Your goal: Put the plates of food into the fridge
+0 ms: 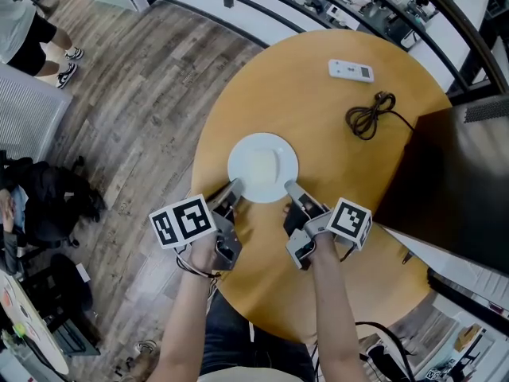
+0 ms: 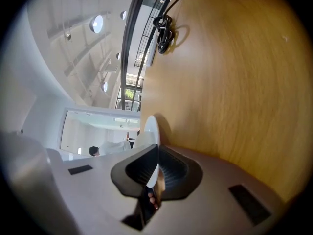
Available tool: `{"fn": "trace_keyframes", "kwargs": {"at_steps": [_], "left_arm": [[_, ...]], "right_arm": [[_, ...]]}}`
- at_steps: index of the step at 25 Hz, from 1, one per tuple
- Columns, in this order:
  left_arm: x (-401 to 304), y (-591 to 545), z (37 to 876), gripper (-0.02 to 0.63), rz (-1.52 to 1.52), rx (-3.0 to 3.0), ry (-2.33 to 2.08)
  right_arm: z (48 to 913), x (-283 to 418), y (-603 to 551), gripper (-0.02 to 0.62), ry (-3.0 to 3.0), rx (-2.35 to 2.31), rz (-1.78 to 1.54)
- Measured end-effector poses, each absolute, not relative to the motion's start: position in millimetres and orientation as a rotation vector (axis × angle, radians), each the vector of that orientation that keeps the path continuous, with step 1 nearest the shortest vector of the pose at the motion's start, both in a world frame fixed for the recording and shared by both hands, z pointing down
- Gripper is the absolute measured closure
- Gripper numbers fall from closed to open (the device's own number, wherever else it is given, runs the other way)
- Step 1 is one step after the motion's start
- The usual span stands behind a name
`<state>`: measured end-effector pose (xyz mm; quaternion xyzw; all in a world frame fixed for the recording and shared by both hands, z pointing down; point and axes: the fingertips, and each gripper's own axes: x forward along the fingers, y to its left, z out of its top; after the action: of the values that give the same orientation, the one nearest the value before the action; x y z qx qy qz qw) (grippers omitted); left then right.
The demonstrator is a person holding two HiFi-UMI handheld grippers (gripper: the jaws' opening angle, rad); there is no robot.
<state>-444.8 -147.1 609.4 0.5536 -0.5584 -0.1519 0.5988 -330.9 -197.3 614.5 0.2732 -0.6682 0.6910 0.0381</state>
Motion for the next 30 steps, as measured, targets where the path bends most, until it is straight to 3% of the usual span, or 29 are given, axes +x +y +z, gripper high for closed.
{"fn": "trace_keyframes", "kwargs": {"at_steps": [15,30], "left_arm": [[-430.2,-121.3,574.0,0.563,-0.382,1.350,-1.286],[-361.5,-87.6,522.8,0.561,-0.290,1.486,-1.138]], "right_arm": [[576.0,-316.6,-170.9,0.575,-2.166,0.835,2.101],[523.4,-241.3,-116.9,0.577,-2.240,1.054,2.179]]}}
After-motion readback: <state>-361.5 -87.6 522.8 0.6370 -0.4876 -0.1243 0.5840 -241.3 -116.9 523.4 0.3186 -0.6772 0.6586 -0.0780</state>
